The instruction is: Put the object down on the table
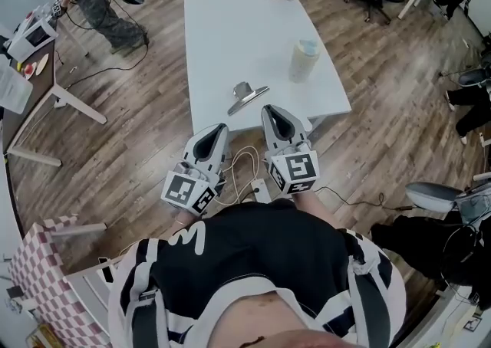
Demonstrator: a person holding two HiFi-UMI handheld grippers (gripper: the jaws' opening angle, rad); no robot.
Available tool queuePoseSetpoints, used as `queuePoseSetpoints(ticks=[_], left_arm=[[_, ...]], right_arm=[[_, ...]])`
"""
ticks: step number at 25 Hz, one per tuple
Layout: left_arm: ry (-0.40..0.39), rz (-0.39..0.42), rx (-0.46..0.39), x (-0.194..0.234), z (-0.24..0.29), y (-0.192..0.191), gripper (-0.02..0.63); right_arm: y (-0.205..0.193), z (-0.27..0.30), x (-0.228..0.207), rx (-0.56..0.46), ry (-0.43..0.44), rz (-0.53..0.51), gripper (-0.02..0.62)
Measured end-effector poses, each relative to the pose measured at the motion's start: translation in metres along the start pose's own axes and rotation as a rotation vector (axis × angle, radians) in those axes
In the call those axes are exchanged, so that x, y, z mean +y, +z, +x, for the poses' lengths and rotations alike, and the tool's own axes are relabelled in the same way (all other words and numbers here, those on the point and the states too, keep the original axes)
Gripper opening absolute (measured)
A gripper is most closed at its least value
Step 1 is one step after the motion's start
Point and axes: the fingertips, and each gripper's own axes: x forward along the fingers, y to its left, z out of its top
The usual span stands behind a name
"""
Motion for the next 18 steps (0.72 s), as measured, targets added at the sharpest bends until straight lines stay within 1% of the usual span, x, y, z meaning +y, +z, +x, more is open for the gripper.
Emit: queuePoseSetpoints(ticks=[5, 9, 13, 18], left_arm=[[0.005, 0.004, -0.009, -0.001, -0.001, 0.003, 0.005], [0.011, 0.009, -0.019, -0.006, -0.002, 0.007, 0.005], [0.013, 0.008, -0.027, -0.022, -0.005, 0.007, 0.005], [0.009, -0.003, -0.029, -0.048, -0.007, 0.002, 0.005]], right_arm=[[0.000, -0.001, 0.001, -0.008, 0.015, 0.009, 0.025], [0.002, -0.005, 0.008, -0.005, 0.048, 0.002, 0.025], [0.006, -0.020, 0.009, -0.012, 0.058, -0.002, 0.025], [0.007, -0.047, 0.003, -0.010, 0.059, 0.032, 0.025]])
